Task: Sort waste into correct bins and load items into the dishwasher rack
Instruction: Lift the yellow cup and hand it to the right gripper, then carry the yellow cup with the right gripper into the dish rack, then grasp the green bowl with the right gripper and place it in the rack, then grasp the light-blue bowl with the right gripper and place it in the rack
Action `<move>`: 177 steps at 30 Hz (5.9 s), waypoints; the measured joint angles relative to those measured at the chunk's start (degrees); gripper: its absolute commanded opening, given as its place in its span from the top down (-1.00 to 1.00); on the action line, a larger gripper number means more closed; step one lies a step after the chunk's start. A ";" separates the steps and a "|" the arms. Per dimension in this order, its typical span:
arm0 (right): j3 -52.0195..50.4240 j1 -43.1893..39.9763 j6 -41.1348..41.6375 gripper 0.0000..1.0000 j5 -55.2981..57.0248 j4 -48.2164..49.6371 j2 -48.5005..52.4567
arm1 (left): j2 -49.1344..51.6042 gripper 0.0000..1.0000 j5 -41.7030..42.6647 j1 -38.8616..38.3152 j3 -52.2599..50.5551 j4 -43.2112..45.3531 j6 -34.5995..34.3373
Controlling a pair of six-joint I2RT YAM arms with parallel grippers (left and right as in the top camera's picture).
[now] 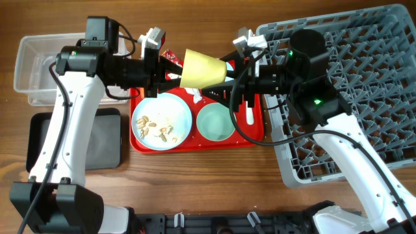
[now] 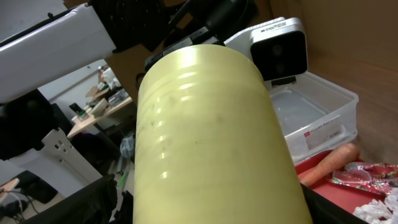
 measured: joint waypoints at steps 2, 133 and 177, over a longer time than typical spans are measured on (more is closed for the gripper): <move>0.00 0.00 0.11 -0.58 0.04 0.31 0.00 | -0.02 0.92 0.26 0.00 0.00 0.00 0.00; 4.11 6.32 15.39 0.91 89.70 -52.04 -1.38 | -21.77 -1.00 -65.02 17.55 -0.07 -2.38 -13.16; 4.48 -8.70 -33.81 0.24 135.93 -8.07 28.65 | -21.75 -1.00 -65.05 17.57 -0.07 -2.38 -13.16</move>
